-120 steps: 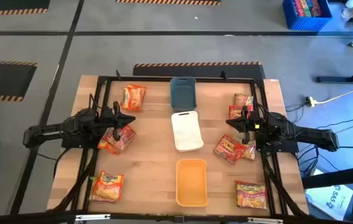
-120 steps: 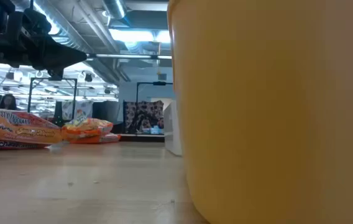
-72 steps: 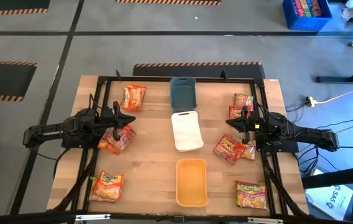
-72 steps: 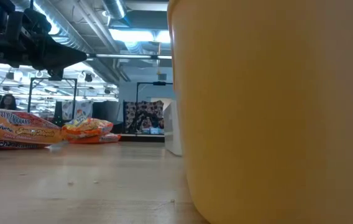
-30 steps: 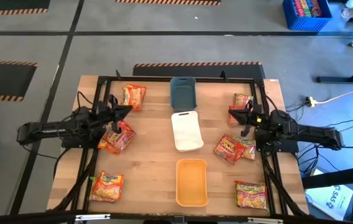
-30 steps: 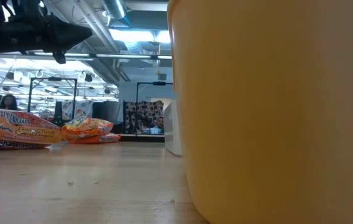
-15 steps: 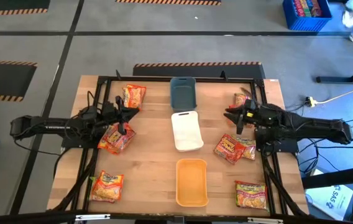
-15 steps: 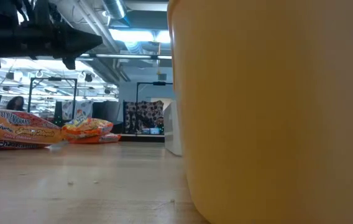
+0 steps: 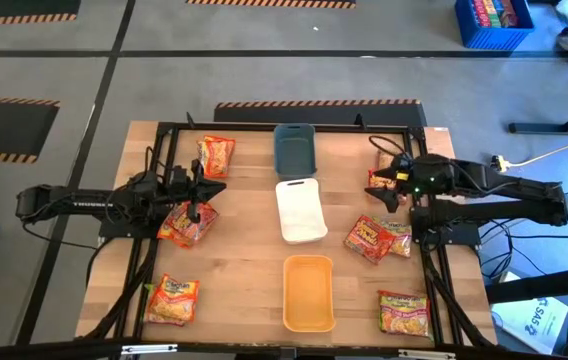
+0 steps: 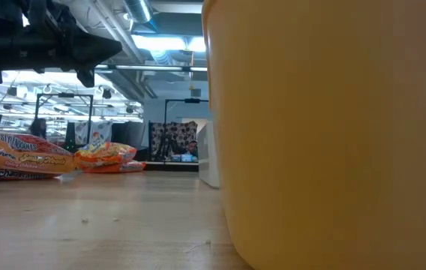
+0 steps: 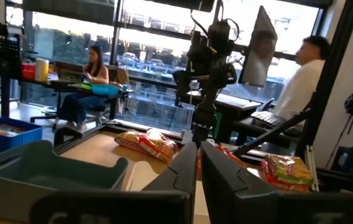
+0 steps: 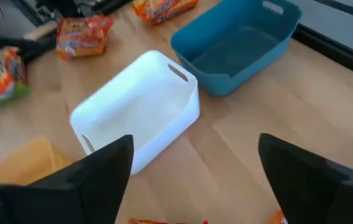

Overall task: Sort Maruchan noodles
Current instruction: Put the red noodle pack into the blue bin

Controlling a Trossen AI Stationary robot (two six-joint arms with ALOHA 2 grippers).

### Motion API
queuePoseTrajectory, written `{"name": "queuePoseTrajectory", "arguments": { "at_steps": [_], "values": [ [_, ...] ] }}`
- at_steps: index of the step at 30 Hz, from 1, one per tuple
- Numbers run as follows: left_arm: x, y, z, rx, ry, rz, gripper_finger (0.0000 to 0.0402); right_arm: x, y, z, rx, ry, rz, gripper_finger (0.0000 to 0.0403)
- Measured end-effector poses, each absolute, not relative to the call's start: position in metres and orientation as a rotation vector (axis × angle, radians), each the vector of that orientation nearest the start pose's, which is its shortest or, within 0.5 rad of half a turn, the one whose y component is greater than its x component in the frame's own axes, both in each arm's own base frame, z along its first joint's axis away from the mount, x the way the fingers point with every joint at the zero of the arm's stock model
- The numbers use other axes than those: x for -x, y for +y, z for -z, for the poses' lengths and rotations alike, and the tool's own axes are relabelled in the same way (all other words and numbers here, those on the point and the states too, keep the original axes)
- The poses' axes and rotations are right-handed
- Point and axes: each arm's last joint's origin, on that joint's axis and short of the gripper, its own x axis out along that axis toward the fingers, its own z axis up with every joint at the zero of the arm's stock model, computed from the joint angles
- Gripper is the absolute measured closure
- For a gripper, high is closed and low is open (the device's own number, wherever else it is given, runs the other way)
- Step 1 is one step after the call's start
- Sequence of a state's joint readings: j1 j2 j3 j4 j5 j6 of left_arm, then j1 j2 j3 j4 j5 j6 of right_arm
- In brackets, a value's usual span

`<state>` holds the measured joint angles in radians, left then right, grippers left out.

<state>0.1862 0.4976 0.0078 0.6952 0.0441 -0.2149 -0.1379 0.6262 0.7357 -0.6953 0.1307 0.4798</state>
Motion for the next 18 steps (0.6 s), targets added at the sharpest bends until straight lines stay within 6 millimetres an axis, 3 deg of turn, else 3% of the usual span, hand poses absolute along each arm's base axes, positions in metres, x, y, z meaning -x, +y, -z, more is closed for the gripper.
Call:
{"name": "queuePoseTrajectory", "arguments": {
  "at_steps": [3, 8, 13, 18],
  "values": [
    [-0.125, 0.022, -0.187, 0.163, -0.217, -0.125, 0.0385, -0.121, -0.020, -0.291, -0.536, 0.534, 0.412, 0.0068],
    [-0.124, 0.024, -0.189, 0.124, -0.245, -0.176, 0.0385, -0.124, -0.020, -0.269, -0.585, 0.784, 0.462, 0.0068],
    [-0.125, 0.020, -0.190, -0.044, -0.239, -0.082, 0.0385, -0.137, -0.026, -0.253, -0.614, 0.952, 0.503, 0.0068],
    [-0.126, 0.020, -0.190, -0.041, -0.239, -0.070, 0.0386, -0.154, -0.039, -0.236, -0.694, 1.095, 0.446, 0.0068]
  ]
}}
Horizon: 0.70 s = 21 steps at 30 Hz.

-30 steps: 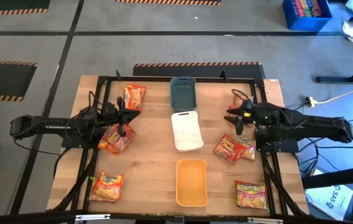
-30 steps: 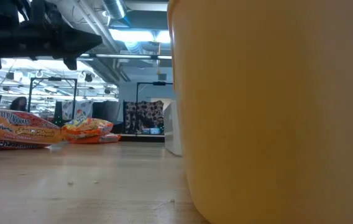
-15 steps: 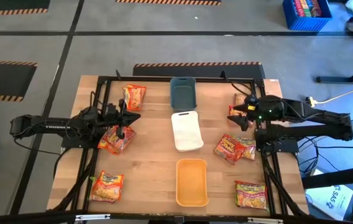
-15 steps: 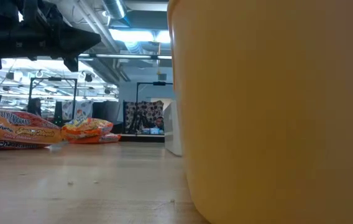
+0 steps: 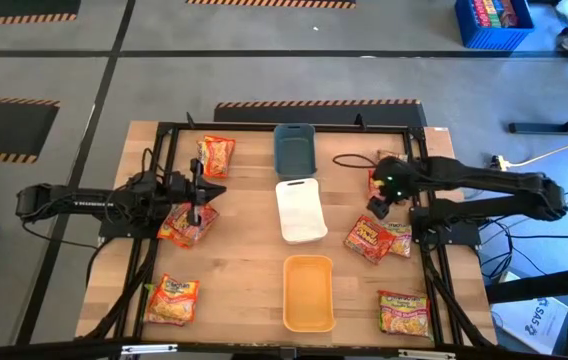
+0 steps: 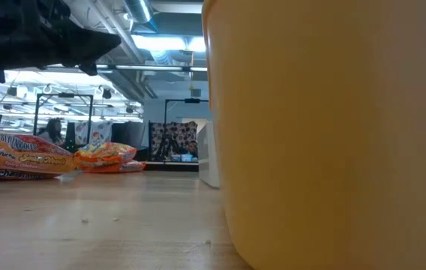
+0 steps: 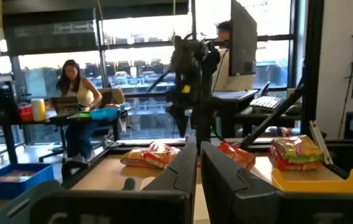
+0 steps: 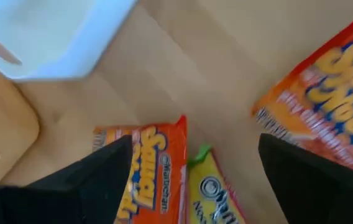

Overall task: Sort Maruchan noodles
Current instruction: Put the red noodle pack into the blue bin

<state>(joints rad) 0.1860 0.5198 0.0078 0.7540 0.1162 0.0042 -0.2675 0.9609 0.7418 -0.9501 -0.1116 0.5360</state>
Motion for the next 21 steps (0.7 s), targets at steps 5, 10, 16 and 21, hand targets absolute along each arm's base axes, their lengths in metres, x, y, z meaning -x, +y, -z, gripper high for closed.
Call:
{"name": "queuePoseTrajectory", "arguments": {
  "at_steps": [5, 10, 16, 21],
  "values": [
    [-0.126, 0.019, -0.190, -0.055, -0.243, -0.038, 0.0385, -0.161, -0.042, -0.213, -0.813, 1.204, 0.335, 0.0068],
    [-0.126, 0.019, -0.190, -0.096, -0.242, -0.035, 0.0385, -0.155, -0.038, -0.194, -0.896, 1.263, 0.305, 0.0068],
    [-0.126, 0.017, -0.190, -0.087, -0.242, 0.028, 0.0385, -0.155, -0.036, -0.176, -0.928, 1.225, 0.244, 0.0068],
    [-0.126, 0.017, -0.190, -0.084, -0.241, 0.022, 0.0385, -0.153, -0.035, -0.163, -0.964, 1.202, 0.216, 0.0068]
  ]
}}
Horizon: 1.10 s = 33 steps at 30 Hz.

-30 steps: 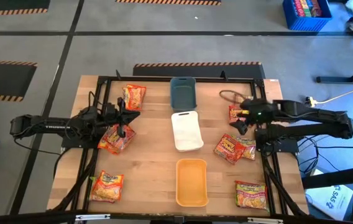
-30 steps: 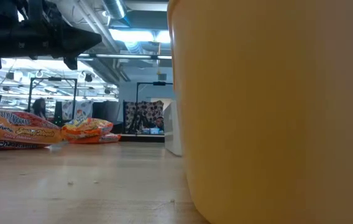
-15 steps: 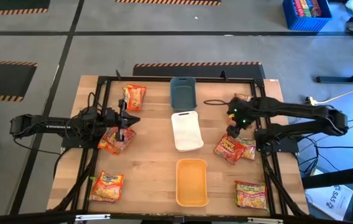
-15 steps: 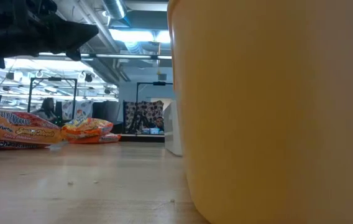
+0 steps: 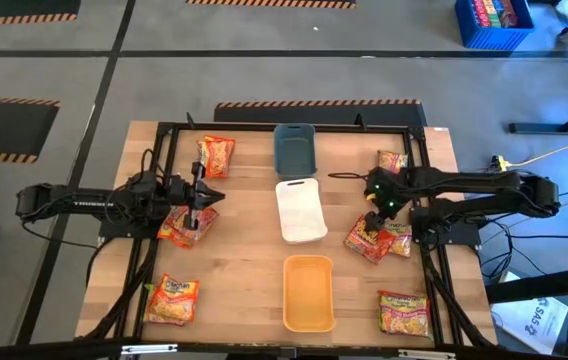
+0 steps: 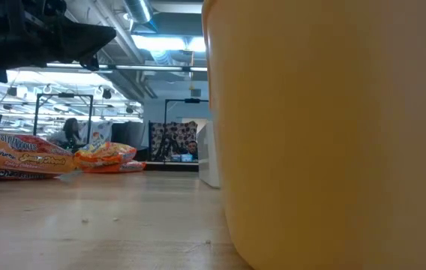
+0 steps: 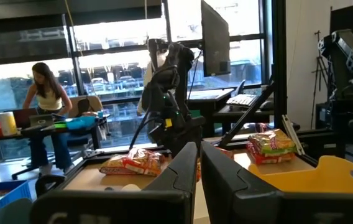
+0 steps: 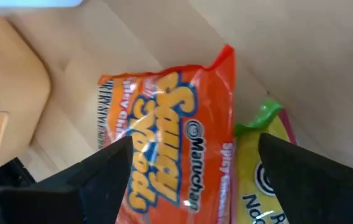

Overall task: Sort Maruchan noodles
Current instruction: Put the red noodle pack into the blue bin

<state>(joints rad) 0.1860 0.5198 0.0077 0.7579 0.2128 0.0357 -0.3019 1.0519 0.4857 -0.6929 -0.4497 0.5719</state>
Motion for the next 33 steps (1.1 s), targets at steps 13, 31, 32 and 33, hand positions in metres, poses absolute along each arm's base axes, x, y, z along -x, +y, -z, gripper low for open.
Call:
{"name": "queuePoseTrajectory", "arguments": {
  "at_steps": [13, 31, 32, 33],
  "values": [
    [-0.126, 0.018, -0.190, -0.077, -0.241, 0.013, 0.0385, -0.160, -0.032, -0.135, -1.084, 1.124, 0.072, 0.0073],
    [-0.126, 0.018, -0.190, -0.075, -0.241, 0.011, 0.0385, -0.170, -0.034, -0.137, -1.068, 1.104, -0.024, 0.0325],
    [-0.126, 0.018, -0.190, -0.075, -0.241, 0.010, 0.0385, -0.172, -0.035, -0.140, -1.061, 1.094, -0.023, 0.0332],
    [-0.126, 0.018, -0.190, -0.075, -0.241, 0.010, 0.0385, -0.174, -0.035, -0.142, -1.053, 1.085, -0.022, 0.0336]
  ]
}}
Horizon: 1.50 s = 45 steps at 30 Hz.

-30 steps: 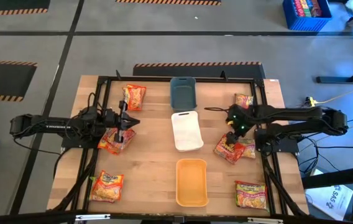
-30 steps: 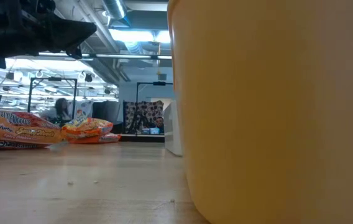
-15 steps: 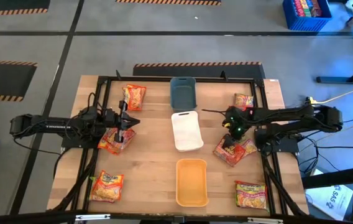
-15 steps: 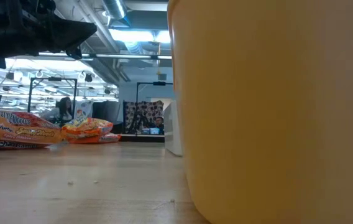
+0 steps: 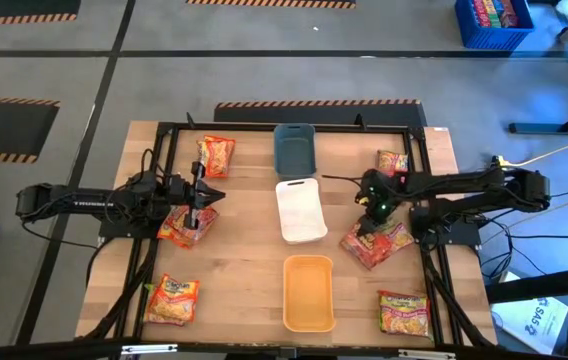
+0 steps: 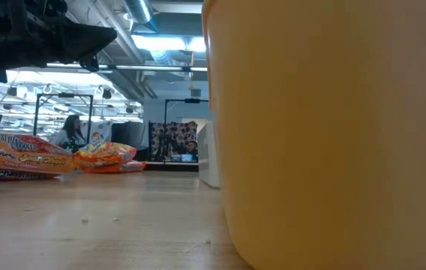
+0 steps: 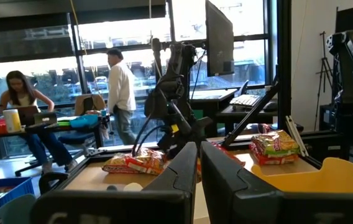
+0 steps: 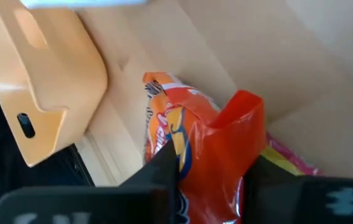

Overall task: Sort Maruchan noodles
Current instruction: Put the red noodle pack into the blue bin

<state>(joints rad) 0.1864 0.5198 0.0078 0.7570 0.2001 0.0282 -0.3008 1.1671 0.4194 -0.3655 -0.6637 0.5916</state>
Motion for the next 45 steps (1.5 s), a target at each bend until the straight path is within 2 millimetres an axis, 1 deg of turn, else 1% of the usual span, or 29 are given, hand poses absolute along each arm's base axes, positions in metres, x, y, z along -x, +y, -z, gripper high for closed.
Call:
{"name": "queuePoseTrajectory", "arguments": {
  "at_steps": [3, 6, 11, 15, 20, 24, 27, 30, 32, 36, 40, 45],
  "values": [
    [-0.126, 0.018, -0.191, -0.077, -0.251, 0.009, 0.0385, -0.181, -0.038, -0.156, -1.022, 1.059, -0.045, 0.0340],
    [-0.125, 0.018, -0.193, -0.081, -0.272, 0.008, 0.0385, -0.188, -0.040, -0.173, -0.987, 1.054, -0.053, 0.0334],
    [-0.124, 0.018, -0.197, -0.086, -0.309, -0.010, 0.0385, -0.195, -0.044, -0.207, -0.884, 1.064, -0.014, 0.0337],
    [-0.124, 0.020, -0.197, -0.086, -0.310, -0.063, 0.0385, -0.202, -0.049, -0.241, -0.750, 1.030, 0.034, 0.0338],
    [-0.124, 0.021, -0.197, -0.094, -0.309, -0.109, 0.0385, -0.211, -0.055, -0.282, -0.566, 0.921, 0.079, 0.0335],
    [-0.124, 0.023, -0.197, -0.091, -0.307, -0.192, 0.0385, -0.215, -0.060, -0.310, -0.414, 0.832, 0.149, 0.0335],
    [-0.124, 0.024, -0.197, -0.102, -0.305, -0.214, 0.0385, -0.218, -0.063, -0.327, -0.311, 0.758, 0.207, 0.0335],
    [-0.124, 0.024, -0.197, -0.127, -0.302, -0.219, 0.0385, -0.223, -0.067, -0.338, -0.212, 0.694, 0.257, 0.0335],
    [-0.124, 0.024, -0.197, -0.142, -0.300, -0.227, 0.0385, -0.229, -0.071, -0.341, -0.152, 0.675, 0.276, 0.0335],
    [-0.123, 0.025, -0.197, -0.150, -0.296, -0.275, 0.0385, -0.249, -0.085, -0.346, -0.060, 0.680, 0.301, 0.0334],
    [-0.123, 0.026, -0.197, -0.148, -0.295, -0.298, 0.0385, -0.277, -0.108, -0.346, 0.013, 0.738, 0.308, 0.0334],
    [-0.123, 0.026, -0.197, -0.155, -0.293, -0.300, 0.0385, -0.313, -0.145, -0.349, 0.095, 0.795, 0.314, 0.0334]
  ]
}}
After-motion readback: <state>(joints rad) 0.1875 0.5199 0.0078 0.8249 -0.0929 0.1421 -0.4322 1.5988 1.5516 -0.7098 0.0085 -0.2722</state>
